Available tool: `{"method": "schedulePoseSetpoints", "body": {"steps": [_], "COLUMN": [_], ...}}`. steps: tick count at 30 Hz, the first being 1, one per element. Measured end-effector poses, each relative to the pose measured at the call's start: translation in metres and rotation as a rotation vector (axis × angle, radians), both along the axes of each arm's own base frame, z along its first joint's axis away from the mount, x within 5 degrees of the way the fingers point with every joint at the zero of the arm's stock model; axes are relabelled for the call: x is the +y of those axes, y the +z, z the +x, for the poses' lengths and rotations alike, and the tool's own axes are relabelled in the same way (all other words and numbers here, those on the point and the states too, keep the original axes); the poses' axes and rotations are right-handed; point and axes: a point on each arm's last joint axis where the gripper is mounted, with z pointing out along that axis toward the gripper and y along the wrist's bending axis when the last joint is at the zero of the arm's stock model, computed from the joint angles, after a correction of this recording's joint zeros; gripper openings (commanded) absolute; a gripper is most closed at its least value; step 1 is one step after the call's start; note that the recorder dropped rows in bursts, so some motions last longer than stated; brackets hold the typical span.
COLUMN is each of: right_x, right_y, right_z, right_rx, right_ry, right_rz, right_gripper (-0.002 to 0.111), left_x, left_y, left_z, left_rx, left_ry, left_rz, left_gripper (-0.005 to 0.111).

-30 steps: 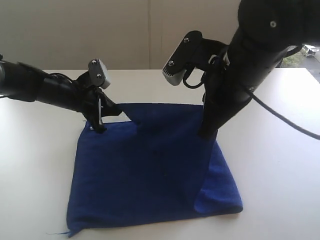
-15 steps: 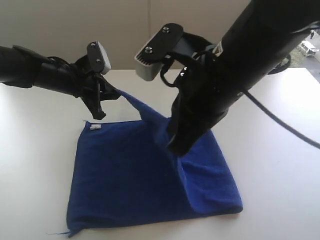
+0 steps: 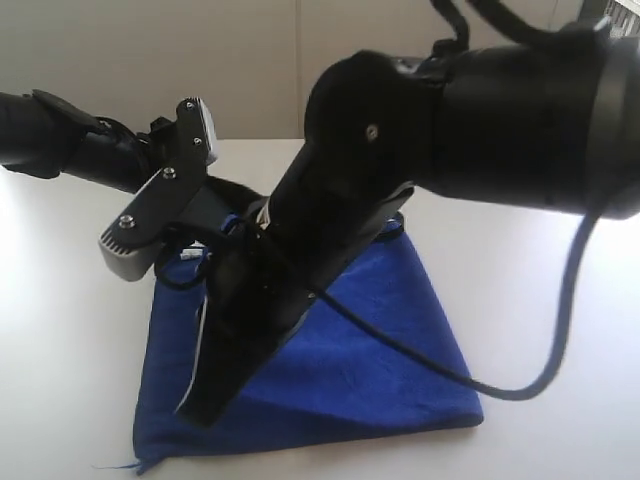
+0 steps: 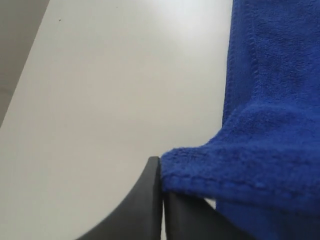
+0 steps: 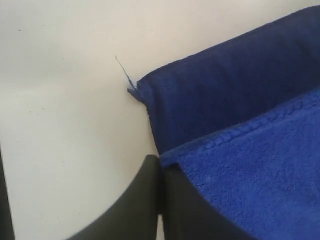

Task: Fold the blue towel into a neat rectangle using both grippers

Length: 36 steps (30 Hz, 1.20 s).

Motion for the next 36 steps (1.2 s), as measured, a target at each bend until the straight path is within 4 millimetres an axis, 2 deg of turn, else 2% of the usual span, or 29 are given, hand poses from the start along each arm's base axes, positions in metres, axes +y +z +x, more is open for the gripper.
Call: {"method": "schedulePoseSetpoints", "body": {"steps": [4,10,21,31,36], "right_x": [0.018,0.029,0.039,0.05,0.052], "right_y": [-0.019,-0.037,-0.056,-0.058,-0.067], "right_z": [0.002,0.008,0.011,0.004,0.005], "right_rx": [0.009,0.042,0.088,0.058,0.076], "right_ry": [-0.006,-0.034,-0.04,-0.007,-0.006], "right_rz": [0.027,0.046,0.063,0.082,0.067], "right_gripper": [0.0,0.0,0.0,0.0,0.0], "left_x": [0.002,0.006,0.009,0.01,0.015], "left_y": [0.0,-0.002,-0.005,-0.006,-0.017], "left_z": [0.003,0.004,0.004,0.003,-0.001], "left_rx": [-0.03,-0.068,-0.103,-0.111,-0.114], "left_ry": [0.023,0.001,-0.046,-0.073,-0.076], "left_rz": [0.032,0.114,0.209,0.245,0.305], "left_gripper": [0.0,0.0,0.0,0.0,0.0]}}
